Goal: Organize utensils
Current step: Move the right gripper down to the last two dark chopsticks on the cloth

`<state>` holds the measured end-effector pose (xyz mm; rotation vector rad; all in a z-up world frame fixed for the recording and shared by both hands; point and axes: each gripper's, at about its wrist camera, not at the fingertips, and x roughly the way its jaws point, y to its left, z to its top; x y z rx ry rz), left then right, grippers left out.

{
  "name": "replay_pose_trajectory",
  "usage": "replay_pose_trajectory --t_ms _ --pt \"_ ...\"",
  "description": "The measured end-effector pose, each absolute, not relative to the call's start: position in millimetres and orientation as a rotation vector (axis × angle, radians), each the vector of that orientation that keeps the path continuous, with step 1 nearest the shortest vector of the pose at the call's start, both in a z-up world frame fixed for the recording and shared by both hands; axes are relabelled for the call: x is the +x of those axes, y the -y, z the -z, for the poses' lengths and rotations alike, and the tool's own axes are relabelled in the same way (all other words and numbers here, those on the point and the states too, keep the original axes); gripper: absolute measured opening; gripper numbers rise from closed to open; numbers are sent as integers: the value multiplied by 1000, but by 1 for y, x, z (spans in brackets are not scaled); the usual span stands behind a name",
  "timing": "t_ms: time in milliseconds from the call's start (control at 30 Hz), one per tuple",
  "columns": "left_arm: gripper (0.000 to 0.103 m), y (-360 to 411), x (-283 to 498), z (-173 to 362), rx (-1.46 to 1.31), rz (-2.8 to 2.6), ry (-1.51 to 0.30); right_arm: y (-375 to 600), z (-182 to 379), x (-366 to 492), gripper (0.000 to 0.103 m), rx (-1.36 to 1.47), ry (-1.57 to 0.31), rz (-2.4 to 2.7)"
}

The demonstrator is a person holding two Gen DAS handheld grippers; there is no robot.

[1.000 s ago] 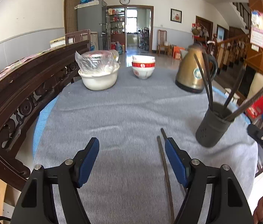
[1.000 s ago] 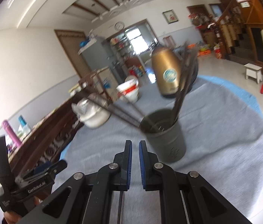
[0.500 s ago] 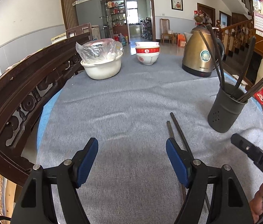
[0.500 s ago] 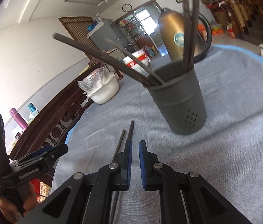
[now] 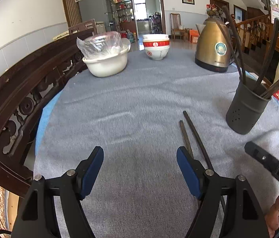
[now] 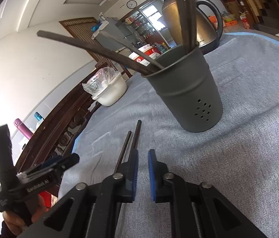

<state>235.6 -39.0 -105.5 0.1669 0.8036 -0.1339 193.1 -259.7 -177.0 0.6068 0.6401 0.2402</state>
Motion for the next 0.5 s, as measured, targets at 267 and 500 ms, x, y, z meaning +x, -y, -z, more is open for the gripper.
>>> replay_pose_trajectory --t_ms 267,500 --pt "77 29 242 119 130 129 -850 260 170 184 66 586 -567 -204" --pt "77 20 243 123 98 128 -865 260 170 184 65 577 -572 -186"
